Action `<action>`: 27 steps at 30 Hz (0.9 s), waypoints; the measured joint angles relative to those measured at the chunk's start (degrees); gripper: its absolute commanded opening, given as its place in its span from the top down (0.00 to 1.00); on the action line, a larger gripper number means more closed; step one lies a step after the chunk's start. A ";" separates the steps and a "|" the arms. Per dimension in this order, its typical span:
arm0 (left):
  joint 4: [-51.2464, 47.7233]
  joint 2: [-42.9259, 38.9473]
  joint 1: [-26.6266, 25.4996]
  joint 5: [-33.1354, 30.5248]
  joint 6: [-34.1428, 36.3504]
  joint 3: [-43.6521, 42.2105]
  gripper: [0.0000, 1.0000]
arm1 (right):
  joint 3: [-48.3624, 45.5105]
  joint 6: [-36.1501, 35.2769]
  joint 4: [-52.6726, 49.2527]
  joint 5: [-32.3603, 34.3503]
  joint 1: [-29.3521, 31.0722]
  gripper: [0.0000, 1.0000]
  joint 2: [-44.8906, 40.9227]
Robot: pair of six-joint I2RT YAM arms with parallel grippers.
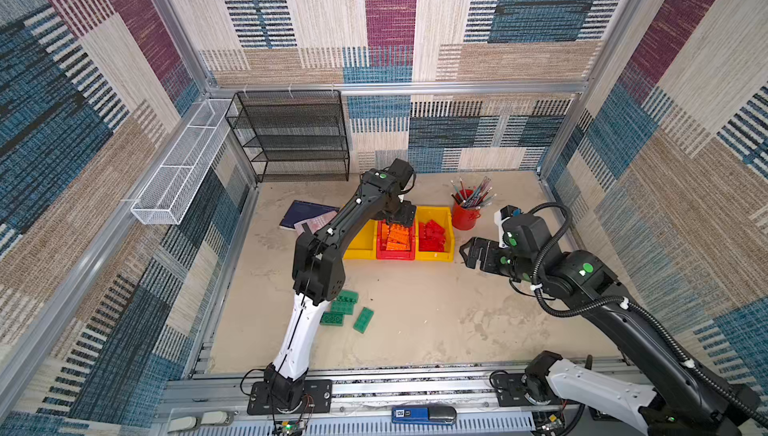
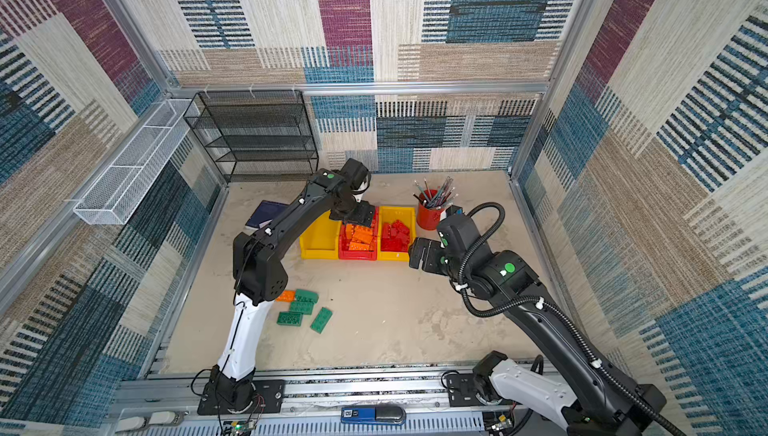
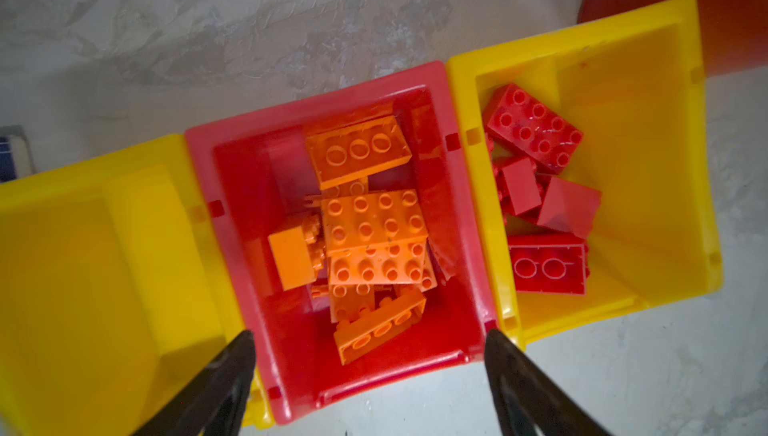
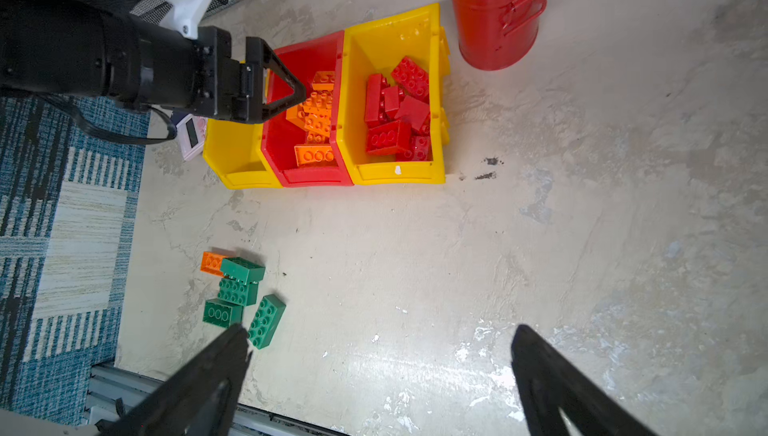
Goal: Sort the legos into containers by color
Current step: 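Move the left gripper back over the last orange brick beside the green bricks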
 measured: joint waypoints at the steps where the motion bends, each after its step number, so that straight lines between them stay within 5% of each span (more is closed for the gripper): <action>1: 0.02 -1.73 0.00 -0.87 -0.13 -1.99 0.13 | 0.00 -0.20 0.11 -0.04 0.00 0.00 0.31; 7: 2.69 -19.41 2.43 -6.51 -5.35 -25.24 0.11 | -0.70 -2.21 2.38 -2.89 0.00 0.00 2.62; 15: 6.73 -47.01 6.54 -10.03 -23.93 -60.46 0.08 | -1.44 -4.98 6.49 -7.23 0.00 0.00 5.44; 27: 15.58 -64.81 8.57 -8.09 -55.04 -85.22 0.11 | -1.42 -8.11 9.64 -11.89 -0.02 0.01 7.58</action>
